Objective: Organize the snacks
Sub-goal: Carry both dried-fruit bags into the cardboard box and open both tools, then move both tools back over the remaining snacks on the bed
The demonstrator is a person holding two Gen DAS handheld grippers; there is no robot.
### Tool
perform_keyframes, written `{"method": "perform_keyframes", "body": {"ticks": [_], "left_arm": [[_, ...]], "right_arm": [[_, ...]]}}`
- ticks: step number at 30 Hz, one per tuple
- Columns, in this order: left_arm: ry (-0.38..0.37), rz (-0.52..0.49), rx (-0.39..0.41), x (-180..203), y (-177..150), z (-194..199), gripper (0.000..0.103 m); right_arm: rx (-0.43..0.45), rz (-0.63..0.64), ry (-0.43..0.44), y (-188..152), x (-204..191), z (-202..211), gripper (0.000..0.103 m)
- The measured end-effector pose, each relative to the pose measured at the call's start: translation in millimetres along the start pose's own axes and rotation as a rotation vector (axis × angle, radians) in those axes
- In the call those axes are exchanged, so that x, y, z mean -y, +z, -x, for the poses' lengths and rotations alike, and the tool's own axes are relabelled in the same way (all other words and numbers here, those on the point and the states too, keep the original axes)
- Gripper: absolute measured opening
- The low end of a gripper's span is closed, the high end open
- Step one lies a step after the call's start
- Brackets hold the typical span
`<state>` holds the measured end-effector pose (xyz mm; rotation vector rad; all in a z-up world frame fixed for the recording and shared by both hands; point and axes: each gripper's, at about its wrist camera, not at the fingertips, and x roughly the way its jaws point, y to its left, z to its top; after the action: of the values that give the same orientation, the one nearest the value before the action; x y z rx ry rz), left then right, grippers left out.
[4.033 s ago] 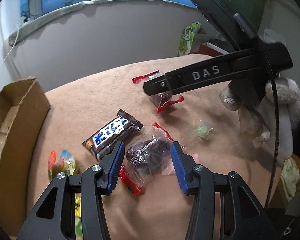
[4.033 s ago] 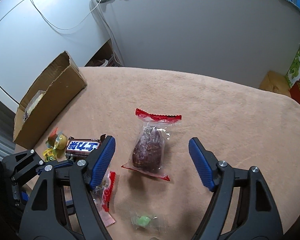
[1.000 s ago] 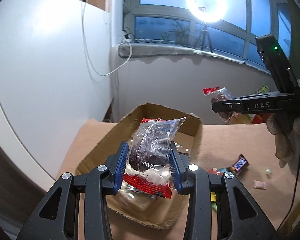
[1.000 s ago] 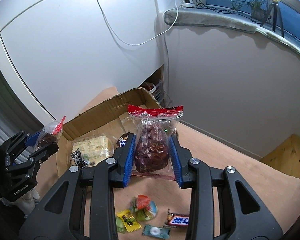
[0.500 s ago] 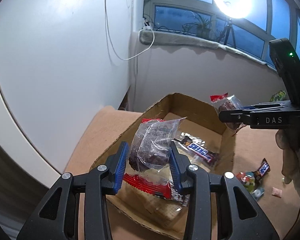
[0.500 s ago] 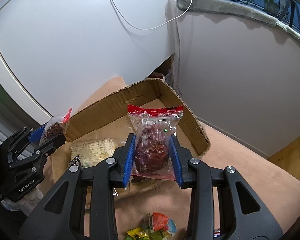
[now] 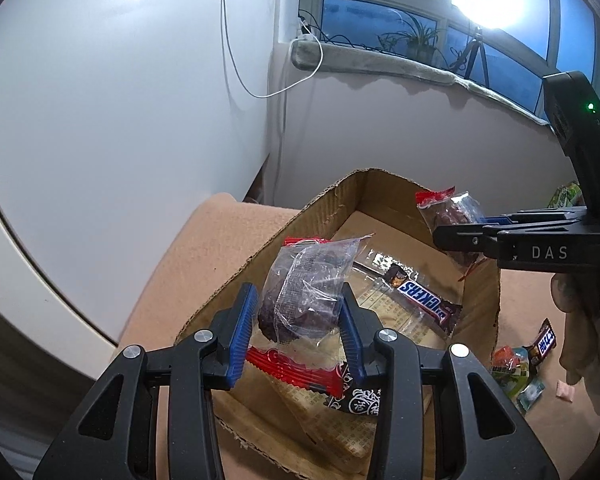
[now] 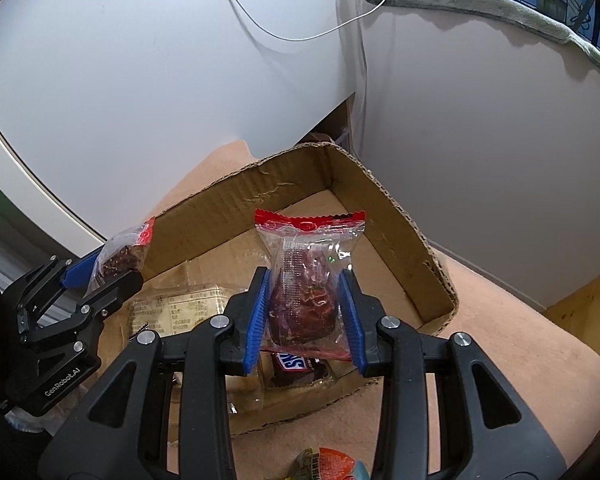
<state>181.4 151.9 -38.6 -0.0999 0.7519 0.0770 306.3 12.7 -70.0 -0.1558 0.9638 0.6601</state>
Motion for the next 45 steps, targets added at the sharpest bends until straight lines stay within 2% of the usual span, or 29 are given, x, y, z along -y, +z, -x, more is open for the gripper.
{"method": "perform_keyframes", "body": {"ticks": [2,3,4,15,24,31,37,45], "left_arm": [[0.0,0.001,0.002,-1,1,0,0.049],[0.0,0.001,0.004,-1,1,0,0.06],[0.003,0.001,0.008,-1,1,1,0.063],[-0.008,0.007,0.039,1,0,20,0.063],[-0.043,-0.019,0.089,18,-7,53,0.063],[-0.073,-0.039,0.121,38,-17,76,0.063],[-0.117,-0.064,0.139,61,-28,88,0.063],[-0.173,-0.082,0.123,85,-48,94,0.063]], "right_arm": [[0.009,0.005,-0.003,0,-1,2,0.066],[0.018,0.009,-0.004,0,-2,4,0.069],[0.027,0.011,-0.01,0,-3,6,0.072],[0.056,-0.011,-0.024,-7,1,33,0.072],[0.125,-0.003,-0.051,-31,7,85,0.072],[0.182,0.041,-0.098,-62,9,123,0.072],[0.195,0.011,-0.12,-94,27,146,0.072],[0.218,-0.028,-0.186,-140,54,177,0.072]]}}
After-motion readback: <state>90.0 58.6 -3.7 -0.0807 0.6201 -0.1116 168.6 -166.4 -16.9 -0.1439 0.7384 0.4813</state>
